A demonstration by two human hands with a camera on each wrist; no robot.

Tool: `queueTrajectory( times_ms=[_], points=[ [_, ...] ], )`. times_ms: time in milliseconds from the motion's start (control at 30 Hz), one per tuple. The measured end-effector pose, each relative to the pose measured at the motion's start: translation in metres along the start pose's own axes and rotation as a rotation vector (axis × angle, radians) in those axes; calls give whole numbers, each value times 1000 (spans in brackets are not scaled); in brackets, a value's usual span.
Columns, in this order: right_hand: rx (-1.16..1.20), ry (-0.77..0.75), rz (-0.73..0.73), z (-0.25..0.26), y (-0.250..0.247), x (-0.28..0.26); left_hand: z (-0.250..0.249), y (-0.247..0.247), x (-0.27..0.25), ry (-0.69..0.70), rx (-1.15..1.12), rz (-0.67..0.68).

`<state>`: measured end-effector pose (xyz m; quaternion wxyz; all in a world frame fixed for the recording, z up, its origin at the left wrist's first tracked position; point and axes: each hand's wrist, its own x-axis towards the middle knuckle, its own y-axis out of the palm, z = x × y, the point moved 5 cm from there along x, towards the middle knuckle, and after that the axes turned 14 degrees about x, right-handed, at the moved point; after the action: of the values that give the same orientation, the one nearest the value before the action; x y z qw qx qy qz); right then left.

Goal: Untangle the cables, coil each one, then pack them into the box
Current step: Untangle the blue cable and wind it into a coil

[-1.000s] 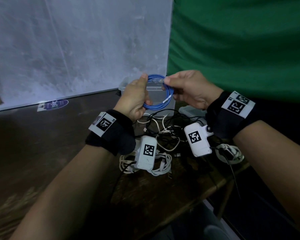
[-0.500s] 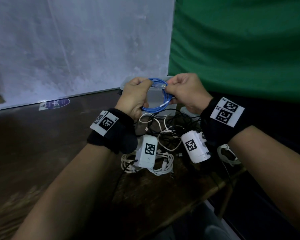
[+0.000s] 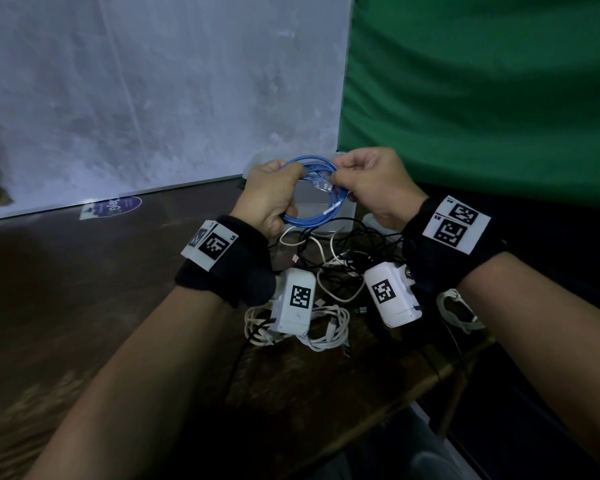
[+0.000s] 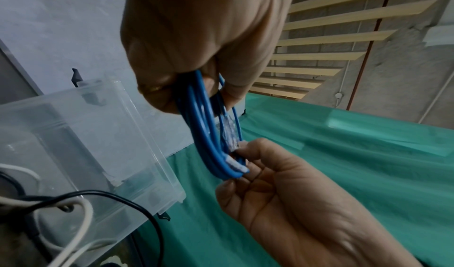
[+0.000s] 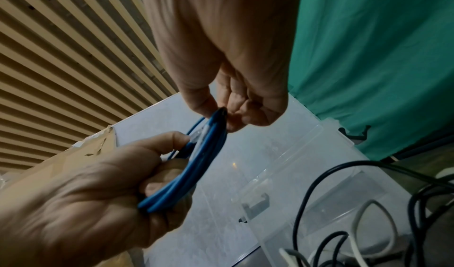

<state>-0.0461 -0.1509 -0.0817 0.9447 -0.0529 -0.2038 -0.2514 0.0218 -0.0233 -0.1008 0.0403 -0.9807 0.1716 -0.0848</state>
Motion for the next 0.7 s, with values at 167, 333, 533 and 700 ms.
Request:
queueTrajectory(
  times_ms=[167, 333, 533, 700],
  points=[
    [-40, 1, -7, 2, 1, 2, -2, 3, 1, 62, 6, 15],
    [53, 7, -33, 3, 0, 1, -2, 3, 2, 101, 36, 54],
    [95, 12, -46, 2, -1, 4, 3, 8, 6, 94, 85, 110],
    [67, 37, -16, -4, -1, 5, 6, 9, 6, 60, 93, 98]
  ],
)
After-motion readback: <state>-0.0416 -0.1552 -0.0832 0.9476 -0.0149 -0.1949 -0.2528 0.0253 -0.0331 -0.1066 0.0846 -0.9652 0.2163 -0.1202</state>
